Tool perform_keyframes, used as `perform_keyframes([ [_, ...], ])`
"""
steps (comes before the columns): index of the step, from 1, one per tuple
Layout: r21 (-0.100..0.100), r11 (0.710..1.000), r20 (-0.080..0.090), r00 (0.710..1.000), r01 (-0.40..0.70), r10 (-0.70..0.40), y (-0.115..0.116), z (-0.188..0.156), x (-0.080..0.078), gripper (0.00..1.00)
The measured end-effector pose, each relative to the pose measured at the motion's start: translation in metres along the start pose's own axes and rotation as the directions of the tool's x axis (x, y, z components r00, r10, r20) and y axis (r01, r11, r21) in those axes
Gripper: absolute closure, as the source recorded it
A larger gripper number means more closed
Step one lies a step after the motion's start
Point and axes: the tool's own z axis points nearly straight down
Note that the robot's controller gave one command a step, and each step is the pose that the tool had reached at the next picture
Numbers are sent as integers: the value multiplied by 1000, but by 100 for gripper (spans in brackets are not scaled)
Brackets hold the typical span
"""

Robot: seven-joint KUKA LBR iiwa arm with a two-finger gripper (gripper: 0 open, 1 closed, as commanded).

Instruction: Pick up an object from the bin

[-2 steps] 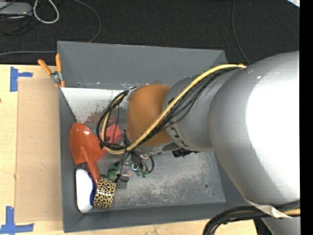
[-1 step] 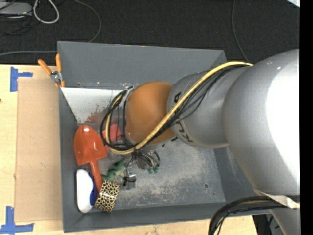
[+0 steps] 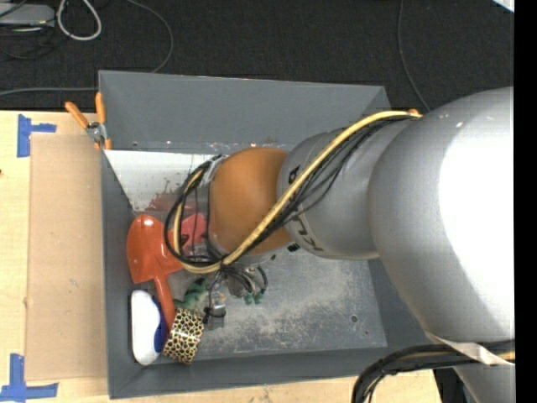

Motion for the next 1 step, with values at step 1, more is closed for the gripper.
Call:
perform_keyframes([
  [1,1,992,-11,992,-129,129,4,-4,2,0],
])
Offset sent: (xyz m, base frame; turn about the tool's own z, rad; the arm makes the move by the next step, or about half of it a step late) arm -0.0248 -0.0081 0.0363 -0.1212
